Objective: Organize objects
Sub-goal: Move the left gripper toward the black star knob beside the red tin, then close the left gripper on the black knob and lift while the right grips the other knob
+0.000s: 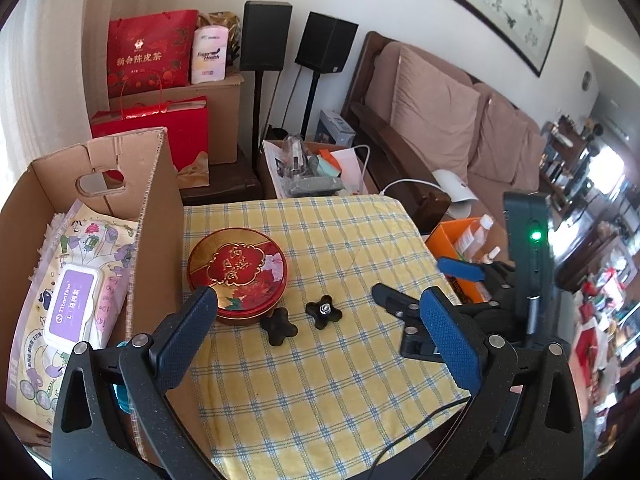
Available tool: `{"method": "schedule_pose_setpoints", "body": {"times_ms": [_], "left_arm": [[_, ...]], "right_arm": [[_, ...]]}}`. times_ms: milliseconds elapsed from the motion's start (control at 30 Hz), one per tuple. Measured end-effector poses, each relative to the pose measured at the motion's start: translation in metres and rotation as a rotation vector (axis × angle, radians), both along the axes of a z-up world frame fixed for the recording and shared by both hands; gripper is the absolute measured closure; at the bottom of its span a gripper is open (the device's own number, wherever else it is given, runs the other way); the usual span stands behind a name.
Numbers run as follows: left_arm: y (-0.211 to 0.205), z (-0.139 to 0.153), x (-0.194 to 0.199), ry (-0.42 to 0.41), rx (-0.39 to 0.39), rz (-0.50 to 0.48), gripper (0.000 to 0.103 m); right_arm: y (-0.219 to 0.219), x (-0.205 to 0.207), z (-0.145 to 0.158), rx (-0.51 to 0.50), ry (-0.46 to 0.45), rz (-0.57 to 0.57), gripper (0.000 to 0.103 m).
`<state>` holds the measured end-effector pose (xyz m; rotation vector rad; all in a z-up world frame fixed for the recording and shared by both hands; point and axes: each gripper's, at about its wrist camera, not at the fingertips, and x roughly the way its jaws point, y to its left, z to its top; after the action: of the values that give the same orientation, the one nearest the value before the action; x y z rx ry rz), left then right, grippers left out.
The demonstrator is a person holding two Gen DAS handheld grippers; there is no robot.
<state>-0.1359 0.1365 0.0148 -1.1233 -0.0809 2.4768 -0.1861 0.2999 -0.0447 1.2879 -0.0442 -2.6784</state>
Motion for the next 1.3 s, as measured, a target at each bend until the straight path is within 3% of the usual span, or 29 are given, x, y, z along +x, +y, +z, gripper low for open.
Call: {"method": "schedule_pose_setpoints", "body": {"times_ms": [400,567,833,1067,1133,1233,1300], "left_arm": [[0.029,-0.041,0.005,0.017,-0.103,0.034,0.002],[0.029,-0.066,-0.003,-0.008,-0.114,0.074,0.004],[0.025,-0.118,-0.026,-0.104,-0.149,0.139,0.036],[0.026,-0.136,-0.036,-0.131,-0.163,0.155,0.038],[0.027,-0.139,-0.04,-0.15,-0.16,0.148,0.05],[0.026,-0.144,-0.044,-0.174,-0.145,0.148,0.053],[0.025,-0.147,-0.046,-0.19,-0.129,0.146,0.061]], "right_arm": [[0.058,0.017,-0.006,-0.041,-0.006,-0.131,0.001],[0.075,0.023,-0.006,-0.088,-0.004,-0.158,0.009],[0.077,0.028,-0.016,-0.115,-0.03,-0.142,0.028],[0.068,0.027,-0.023,-0.122,-0.044,-0.116,0.035],[0.066,0.027,-0.023,-0.123,-0.044,-0.111,0.035],[0.063,0.025,-0.025,-0.127,-0.044,-0.103,0.036],[0.062,0.024,-0.025,-0.129,-0.045,-0.096,0.037]]}}
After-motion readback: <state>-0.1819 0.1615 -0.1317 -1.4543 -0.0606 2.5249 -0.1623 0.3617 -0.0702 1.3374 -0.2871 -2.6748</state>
